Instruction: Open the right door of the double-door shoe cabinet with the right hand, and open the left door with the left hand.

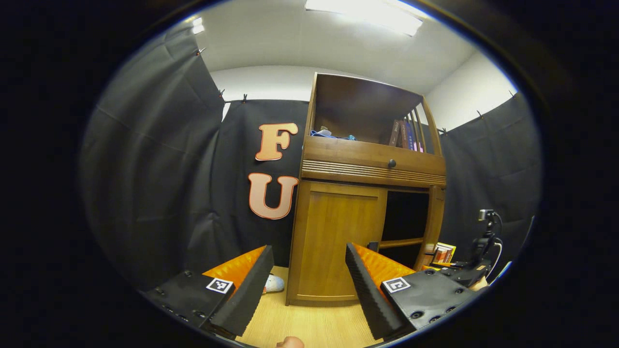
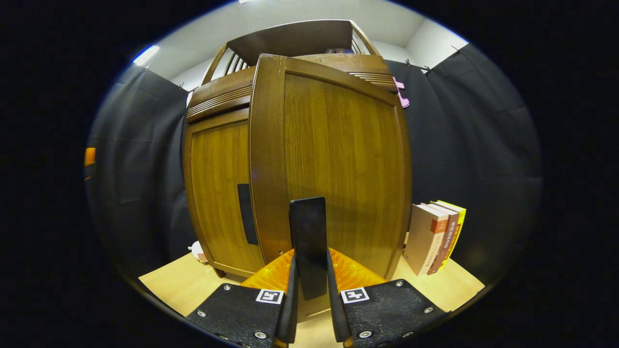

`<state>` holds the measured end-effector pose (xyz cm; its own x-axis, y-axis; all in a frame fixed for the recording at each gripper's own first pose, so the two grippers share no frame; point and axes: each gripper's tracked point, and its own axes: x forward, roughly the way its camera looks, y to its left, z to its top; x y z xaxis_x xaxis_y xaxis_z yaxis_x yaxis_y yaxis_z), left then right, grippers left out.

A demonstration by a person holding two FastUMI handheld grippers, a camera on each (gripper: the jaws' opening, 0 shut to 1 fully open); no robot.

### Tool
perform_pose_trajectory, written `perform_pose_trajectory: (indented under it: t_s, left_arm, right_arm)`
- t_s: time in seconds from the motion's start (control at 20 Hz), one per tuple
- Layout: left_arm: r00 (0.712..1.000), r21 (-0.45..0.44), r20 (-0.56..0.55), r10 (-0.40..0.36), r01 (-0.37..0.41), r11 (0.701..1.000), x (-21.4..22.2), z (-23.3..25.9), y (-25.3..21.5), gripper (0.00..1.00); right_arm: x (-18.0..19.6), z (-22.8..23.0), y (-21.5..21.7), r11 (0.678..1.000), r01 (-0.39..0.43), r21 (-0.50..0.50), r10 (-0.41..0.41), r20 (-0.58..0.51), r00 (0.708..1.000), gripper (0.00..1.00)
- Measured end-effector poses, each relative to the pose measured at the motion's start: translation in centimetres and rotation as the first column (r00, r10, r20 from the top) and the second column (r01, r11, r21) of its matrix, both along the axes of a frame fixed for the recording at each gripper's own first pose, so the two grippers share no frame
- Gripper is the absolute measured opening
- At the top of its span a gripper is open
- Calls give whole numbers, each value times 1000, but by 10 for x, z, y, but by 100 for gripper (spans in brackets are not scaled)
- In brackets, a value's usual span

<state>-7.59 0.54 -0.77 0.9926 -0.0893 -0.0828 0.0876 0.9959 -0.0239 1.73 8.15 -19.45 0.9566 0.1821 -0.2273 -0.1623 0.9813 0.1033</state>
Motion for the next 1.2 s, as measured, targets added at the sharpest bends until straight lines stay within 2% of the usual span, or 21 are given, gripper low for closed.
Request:
perform_pose_trajectory:
  t_s: [0.05, 0.1, 0.15, 0.2, 0.25, 0.5, 0.7, 0.75, 0.8, 0.85, 0.9, 1.0, 1.05, 1.1, 1.2]
  left_arm:
    - [1000, -1, -2, -1, 1, 1000, -1, 0, -3, 99]
    - [1000, -3, -6, 1, -1, 1000, -1, -1, -5, 96]
    - [1000, -5, -8, 1, -1, 1000, -2, -3, -7, 98]
    - [1000, -5, -12, -1, 1, 1000, -2, -4, -12, 99]
    - [1000, -5, -16, -2, 2, 1000, -3, -6, -16, 99]
    - [999, 5, -27, -24, 25, 1000, -4, -9, -40, 94]
    - [999, 6, -32, -38, 38, 999, -5, -10, -54, 94]
    - [999, 8, -33, -40, 41, 999, -5, -11, -57, 94]
    - [999, 9, -31, -42, 42, 999, -5, -9, -60, 94]
    - [999, 9, -28, -45, 45, 999, -5, -8, -63, 94]
    - [999, 10, -24, -48, 48, 999, -5, -6, -66, 94]
    - [999, 13, -15, -52, 52, 999, -5, -4, -71, 94]
    - [998, 17, -12, -54, 54, 998, -6, -3, -75, 99]
    - [998, 21, -10, -55, 55, 998, -5, -2, -77, 94]
    - [999, 27, -6, -53, 53, 998, -5, -2, -78, 95]
  right_arm:
    - [-3, 2, -7, 1000, 5, -6, -5, 3, 1000, 29]
    - [-10, 3, -15, 1000, 12, -8, -12, 5, 1000, 29]
    - [-16, 5, -24, 1000, 19, -11, -18, 5, 1000, 27]
    - [-21, 6, -33, 1000, 28, -10, -28, 5, 1000, 20]
    - [-26, 6, -41, 999, 39, -7, -39, 4, 999, 24]
    - [-44, 9, -81, 995, 94, -30, -94, 13, 996, 17]
    - [-51, 12, -112, 989, 134, -67, -133, 23, 991, 8]
    - [-52, 13, -121, 987, 147, -65, -145, 23, 989, 12]
    - [-53, 13, -129, 986, 158, -61, -157, 22, 987, 10]
    - [-54, 13, -137, 985, 164, -58, -163, 19, 986, 4]
    - [-55, 13, -144, 984, 167, -56, -167, 19, 986, 3]
    - [-55, 13, -156, 984, 171, -53, -170, 17, 985, 2]
    - [-55, 13, -161, 984, 169, -52, -168, 16, 986, 2]
    - [-55, 13, -165, 984, 168, -53, -168, 15, 986, 2]
    - [-54, 13, -176, 984, 170, -60, -169, 14, 986, 2]
